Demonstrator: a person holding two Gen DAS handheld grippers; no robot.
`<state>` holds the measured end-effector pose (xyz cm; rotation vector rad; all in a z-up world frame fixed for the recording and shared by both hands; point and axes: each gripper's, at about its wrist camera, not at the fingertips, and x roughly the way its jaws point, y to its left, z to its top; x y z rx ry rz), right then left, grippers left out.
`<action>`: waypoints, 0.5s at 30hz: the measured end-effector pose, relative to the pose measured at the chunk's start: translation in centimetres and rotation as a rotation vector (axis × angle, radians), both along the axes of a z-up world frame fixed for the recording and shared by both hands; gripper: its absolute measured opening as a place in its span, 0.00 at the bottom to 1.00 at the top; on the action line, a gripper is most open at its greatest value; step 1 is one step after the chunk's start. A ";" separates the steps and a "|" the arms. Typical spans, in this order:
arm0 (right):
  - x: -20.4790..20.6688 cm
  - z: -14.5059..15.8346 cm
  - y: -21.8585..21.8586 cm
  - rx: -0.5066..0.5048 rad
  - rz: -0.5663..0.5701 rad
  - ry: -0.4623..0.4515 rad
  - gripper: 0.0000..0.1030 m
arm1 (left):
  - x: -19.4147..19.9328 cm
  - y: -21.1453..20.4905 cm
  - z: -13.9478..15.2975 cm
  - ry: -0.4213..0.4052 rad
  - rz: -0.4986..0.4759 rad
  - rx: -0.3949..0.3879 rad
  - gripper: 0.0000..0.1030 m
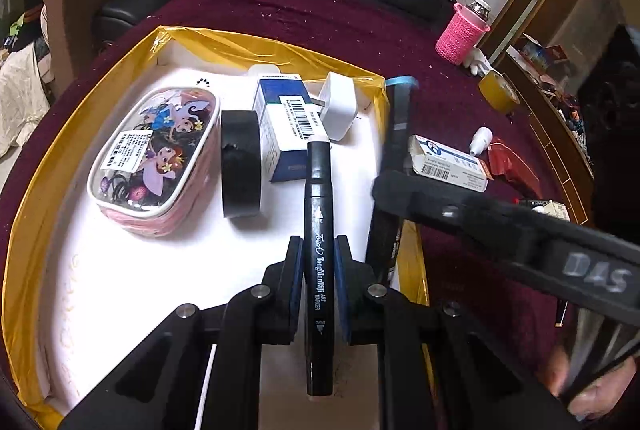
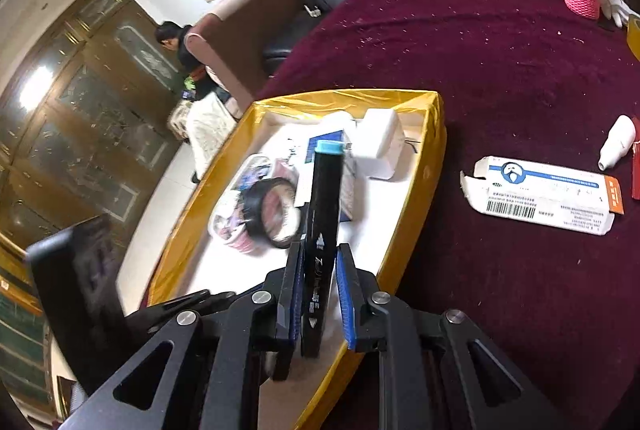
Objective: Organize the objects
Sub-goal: 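Lower both markers into the tray beside the tape and open both tools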
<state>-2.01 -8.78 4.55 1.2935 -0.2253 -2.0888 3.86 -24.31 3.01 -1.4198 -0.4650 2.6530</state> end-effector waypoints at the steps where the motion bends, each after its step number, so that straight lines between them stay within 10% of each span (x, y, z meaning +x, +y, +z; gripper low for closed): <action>1: -0.3 -0.2 0.0 0.014 -0.005 -0.003 0.18 | -0.2 -0.1 0.0 -0.004 0.001 0.007 0.14; 4: -1.0 -0.9 0.0 0.030 -0.024 -0.024 0.18 | -0.4 -0.1 -0.1 -0.004 0.006 0.018 0.15; 10: -1.1 -0.8 0.6 0.027 -0.033 -0.036 0.22 | 0.0 0.0 0.6 0.037 0.013 0.018 0.57; 12: -0.8 -0.2 1.4 -0.001 -0.040 -0.031 0.31 | 0.2 0.2 0.9 0.050 0.022 0.004 0.69; 15: 0.2 0.8 2.4 0.008 -0.071 0.014 0.74 | 0.5 0.2 1.2 0.062 0.026 0.008 0.72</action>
